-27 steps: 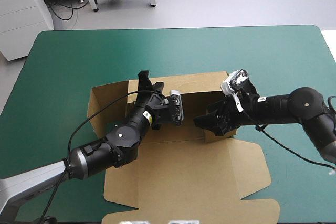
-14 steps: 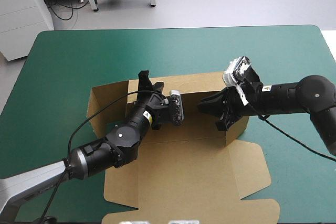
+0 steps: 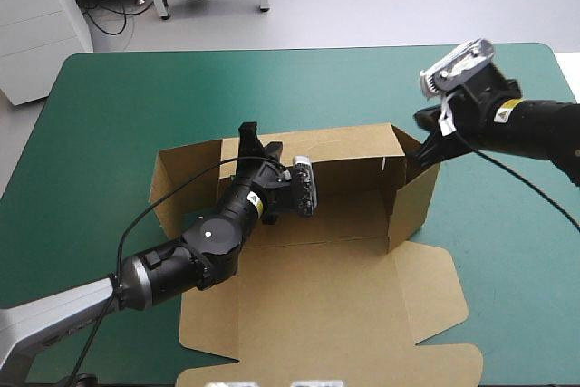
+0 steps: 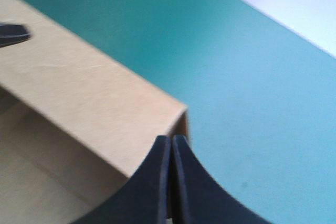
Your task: Fold the box
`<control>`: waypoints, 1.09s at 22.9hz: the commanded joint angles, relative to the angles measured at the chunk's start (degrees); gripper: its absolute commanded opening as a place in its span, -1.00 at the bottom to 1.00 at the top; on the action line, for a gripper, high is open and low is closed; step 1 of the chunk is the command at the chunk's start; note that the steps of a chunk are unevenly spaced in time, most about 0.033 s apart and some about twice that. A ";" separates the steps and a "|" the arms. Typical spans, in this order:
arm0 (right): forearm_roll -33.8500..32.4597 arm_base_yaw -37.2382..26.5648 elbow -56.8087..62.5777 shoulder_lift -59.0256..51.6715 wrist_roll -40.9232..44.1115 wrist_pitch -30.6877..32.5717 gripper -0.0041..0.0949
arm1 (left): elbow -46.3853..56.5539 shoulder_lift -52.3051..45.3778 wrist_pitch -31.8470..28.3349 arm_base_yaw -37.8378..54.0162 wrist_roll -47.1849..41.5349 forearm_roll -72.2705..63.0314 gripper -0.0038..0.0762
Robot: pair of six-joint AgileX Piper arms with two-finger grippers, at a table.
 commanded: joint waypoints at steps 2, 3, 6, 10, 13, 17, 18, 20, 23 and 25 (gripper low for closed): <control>-17.79 -0.18 -5.21 -1.60 11.67 -8.13 -0.95 | -1.38 -1.77 0.40 -0.35 -1.31 0.98 -0.98; -23.64 -0.18 -5.19 -1.60 14.79 -8.48 -0.92 | -1.38 -1.77 0.40 -0.35 -1.31 0.98 -0.98; -29.80 -0.79 -5.19 -0.70 19.73 -8.48 -0.60 | -1.38 -1.77 0.30 -0.35 -1.31 0.98 -0.98; -26.54 -4.12 -5.19 3.37 20.68 -7.91 0.56 | -1.38 -1.77 -0.20 -0.35 -1.31 0.61 -0.98; -17.79 -9.31 -5.19 7.40 20.01 -6.04 0.55 | -1.38 -1.77 -0.24 -0.35 -1.31 0.51 -0.98; -6.70 -15.53 -5.09 10.89 16.82 -3.38 0.55 | -1.38 -1.77 -0.24 -0.35 -1.31 0.51 -0.98; -5.13 -16.62 -5.09 11.66 16.14 -2.27 0.55 | -1.38 -1.77 -0.24 -0.35 -1.31 0.51 -0.98; -3.32 -18.07 -4.86 12.83 15.35 -0.58 0.55 | -1.38 -1.77 -0.24 -0.35 -1.31 0.51 -0.98; -2.04 -18.43 -3.82 13.29 14.55 0.47 0.55 | -1.38 -1.77 -0.24 -0.35 -1.31 0.14 -0.98; -1.19 -18.43 -2.36 13.29 14.32 0.05 0.55 | -1.38 -1.77 -0.51 -0.35 -1.31 0.01 -0.98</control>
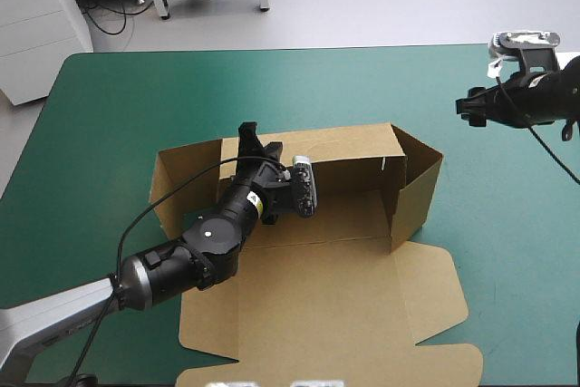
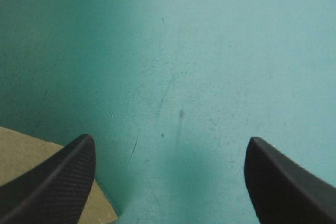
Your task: Fold the box
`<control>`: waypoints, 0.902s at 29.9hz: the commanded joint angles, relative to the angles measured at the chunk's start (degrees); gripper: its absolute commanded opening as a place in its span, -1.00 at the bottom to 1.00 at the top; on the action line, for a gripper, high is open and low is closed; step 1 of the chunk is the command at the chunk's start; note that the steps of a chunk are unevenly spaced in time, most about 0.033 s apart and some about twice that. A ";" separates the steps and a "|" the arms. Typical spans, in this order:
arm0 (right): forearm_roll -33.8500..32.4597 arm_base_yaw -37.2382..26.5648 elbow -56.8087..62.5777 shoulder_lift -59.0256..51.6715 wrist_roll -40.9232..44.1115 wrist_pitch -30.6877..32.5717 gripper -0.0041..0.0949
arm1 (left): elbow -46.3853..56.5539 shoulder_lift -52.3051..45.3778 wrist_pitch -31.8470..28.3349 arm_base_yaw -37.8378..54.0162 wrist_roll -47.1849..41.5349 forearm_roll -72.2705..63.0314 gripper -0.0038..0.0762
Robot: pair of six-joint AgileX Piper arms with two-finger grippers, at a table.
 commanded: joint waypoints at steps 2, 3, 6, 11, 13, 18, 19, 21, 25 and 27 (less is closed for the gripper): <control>3.43 -0.48 1.59 -1.69 -2.16 -2.66 0.55 | -1.38 -1.77 -0.47 -0.35 -1.31 0.27 -0.98; 4.02 -0.48 2.47 -1.69 -2.35 -3.25 0.55 | -1.38 -1.77 -0.57 -0.35 -1.31 0.37 -0.98; 6.65 -0.48 4.53 -1.69 -3.19 -4.54 0.55 | -1.38 -1.77 -0.57 -0.35 -1.31 0.37 -0.98; 12.19 -0.35 5.86 -1.69 -6.13 -4.16 0.55 | -1.38 -1.77 -0.57 -0.35 -1.31 0.37 -0.98; 12.49 -0.35 5.86 -1.69 -7.13 -3.38 0.55 | -1.38 -1.77 -0.44 -0.35 -1.31 0.37 -0.98; 12.13 -0.35 7.81 -1.80 -9.25 -0.99 0.55 | -1.38 -1.77 -0.44 -0.35 -1.31 0.48 -0.98; 12.78 -0.35 8.73 -1.91 -9.58 -1.47 0.55 | -1.38 -1.77 -0.44 -0.35 -1.31 0.48 -0.98; 15.10 -0.35 10.83 -2.16 -11.84 -2.15 0.55 | -1.38 -1.77 -0.44 -0.35 -1.31 0.48 -0.98; 19.72 -0.35 14.87 -3.12 -16.42 -2.63 0.55 | -1.38 -1.77 -0.42 -0.35 -1.31 0.48 -0.98; 21.46 -0.35 17.21 -4.21 -19.09 -3.15 0.55 | -1.38 -1.77 -0.42 -0.35 -2.04 0.62 -0.98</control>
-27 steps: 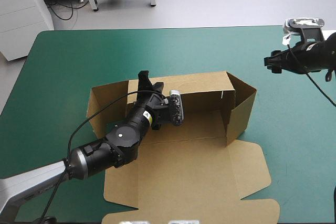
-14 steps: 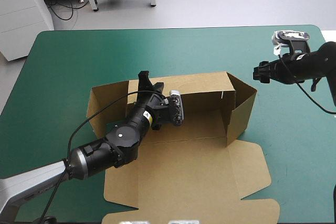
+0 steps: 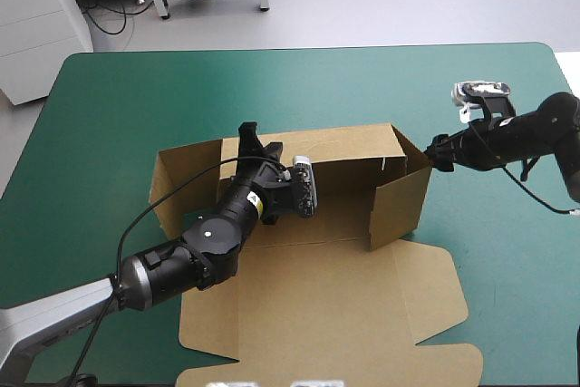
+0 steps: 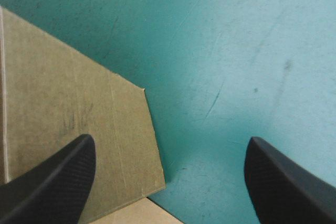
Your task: Fold the box
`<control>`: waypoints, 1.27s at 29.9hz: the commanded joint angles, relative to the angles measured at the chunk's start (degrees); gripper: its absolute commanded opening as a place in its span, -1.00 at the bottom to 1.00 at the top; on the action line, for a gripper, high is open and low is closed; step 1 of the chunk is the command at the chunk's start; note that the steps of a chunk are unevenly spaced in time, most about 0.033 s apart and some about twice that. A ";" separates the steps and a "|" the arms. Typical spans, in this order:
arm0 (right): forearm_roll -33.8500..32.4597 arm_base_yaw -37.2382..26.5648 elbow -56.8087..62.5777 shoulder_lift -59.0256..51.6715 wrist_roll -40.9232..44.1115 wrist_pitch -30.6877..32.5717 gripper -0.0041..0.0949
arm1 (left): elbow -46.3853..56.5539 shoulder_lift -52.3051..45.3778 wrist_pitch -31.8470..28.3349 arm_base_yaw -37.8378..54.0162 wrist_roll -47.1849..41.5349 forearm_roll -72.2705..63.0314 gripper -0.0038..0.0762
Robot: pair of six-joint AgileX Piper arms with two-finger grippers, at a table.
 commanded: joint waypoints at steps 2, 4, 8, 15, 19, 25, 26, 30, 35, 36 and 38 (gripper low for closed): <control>6.71 -0.31 3.78 -5.45 -6.64 -3.58 0.55 | -1.38 -1.77 -0.17 -0.35 -2.59 0.78 -0.98; 8.10 -0.31 5.93 -7.22 -9.23 -5.00 0.55 | -1.38 -1.77 -0.17 -0.35 -2.59 0.78 -0.98; 11.02 -0.31 9.98 -11.24 -14.38 -6.25 0.55 | -1.38 -1.77 -0.17 -0.35 -2.59 0.78 -0.98; 17.38 -0.31 14.26 -15.18 -21.87 -6.12 0.55 | -1.38 -1.77 -0.17 -0.35 -2.59 0.78 -0.98; 19.83 -0.31 14.85 -15.23 -23.61 -5.31 0.55 | -1.38 -1.77 -0.17 -0.35 -2.59 0.87 -0.98; 21.31 0.65 14.85 -15.13 -24.96 -5.07 0.55 | -1.38 -1.77 -0.17 -0.35 -2.59 0.90 -0.98; 21.00 1.54 14.85 -15.13 -25.62 -5.19 0.55 | -1.38 -1.77 -0.17 -0.35 -2.59 0.90 -0.98; 17.23 6.65 14.85 -15.13 -25.73 -8.85 0.55 | -1.38 -1.77 -0.17 -0.35 -2.59 1.00 -0.98; 13.25 11.51 14.85 -15.13 -23.90 -14.85 0.55 | -1.38 -1.77 -0.17 -0.35 -2.59 1.00 -0.98; 12.71 12.42 14.85 -15.04 -23.90 -15.67 0.55 | -1.38 -1.77 -0.17 -0.35 -2.59 1.00 -0.98; 12.45 13.51 14.85 -14.74 -23.90 -16.58 0.55 | -1.38 -1.77 -0.17 -0.35 -2.59 0.90 -0.98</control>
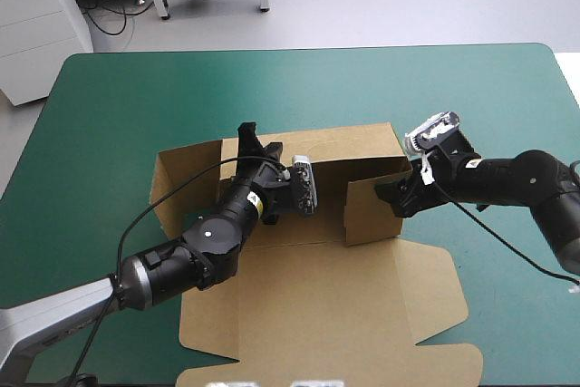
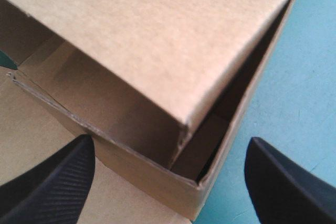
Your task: Fold the box
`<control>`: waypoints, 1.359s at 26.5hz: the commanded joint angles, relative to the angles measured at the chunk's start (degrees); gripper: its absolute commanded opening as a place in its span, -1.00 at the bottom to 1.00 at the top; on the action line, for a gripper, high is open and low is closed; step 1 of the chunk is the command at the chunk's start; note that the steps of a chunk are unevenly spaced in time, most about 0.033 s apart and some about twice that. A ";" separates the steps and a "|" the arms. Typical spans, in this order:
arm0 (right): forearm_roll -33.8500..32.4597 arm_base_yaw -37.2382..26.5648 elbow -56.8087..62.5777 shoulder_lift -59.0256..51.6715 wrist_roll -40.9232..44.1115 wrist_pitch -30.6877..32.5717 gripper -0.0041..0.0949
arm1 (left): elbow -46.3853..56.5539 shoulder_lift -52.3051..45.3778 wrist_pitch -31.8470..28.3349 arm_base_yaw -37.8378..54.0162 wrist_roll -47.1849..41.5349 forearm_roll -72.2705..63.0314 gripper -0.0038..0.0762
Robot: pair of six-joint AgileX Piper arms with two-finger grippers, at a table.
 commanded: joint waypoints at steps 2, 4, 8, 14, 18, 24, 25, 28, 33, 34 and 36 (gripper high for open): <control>1.27 2.15 -1.37 -0.70 0.10 -4.16 0.55 | -1.38 -1.77 -0.22 -0.35 -1.45 0.42 -0.98; 1.30 2.48 -1.34 -0.02 0.10 -4.16 0.55 | -1.29 -1.77 -0.22 -0.35 -0.78 -1.00 -0.98; 1.43 2.88 -1.24 0.92 0.10 -4.16 0.55 | -1.02 -1.77 -0.61 -0.35 2.86 -5.72 -0.98; 1.94 2.88 -1.24 2.23 -0.53 -4.84 0.55 | -1.02 -1.77 -2.35 -0.35 4.72 -7.33 -0.98; 1.94 2.88 -1.24 2.49 -1.08 -5.10 0.51 | -0.98 -1.77 -2.99 -0.35 7.74 -10.75 -0.98; 3.14 2.88 -1.24 2.49 -2.45 -5.45 -0.11 | -0.98 -1.66 -3.21 -0.35 12.59 -14.88 -0.98; 3.72 2.88 -1.24 2.49 -2.93 -5.45 -0.23 | -0.98 -1.66 -3.21 -0.35 12.59 -14.88 -0.98; 4.30 2.88 -1.24 2.49 -3.75 -4.32 -0.77 | -0.98 -1.66 -3.21 -0.35 12.59 -14.88 -0.98; 5.21 2.88 -1.24 2.49 -3.35 -1.34 -0.96 | -0.98 -1.66 -5.18 -0.35 12.35 -14.88 -0.98; 5.31 2.88 -1.24 2.49 -2.81 -1.76 -0.96 | -1.10 -1.66 -5.30 -0.35 12.06 -14.88 -0.96; 5.00 2.88 -1.24 2.49 -1.72 -2.48 -0.96 | -1.85 -1.89 -5.80 -0.54 11.81 -15.31 -0.79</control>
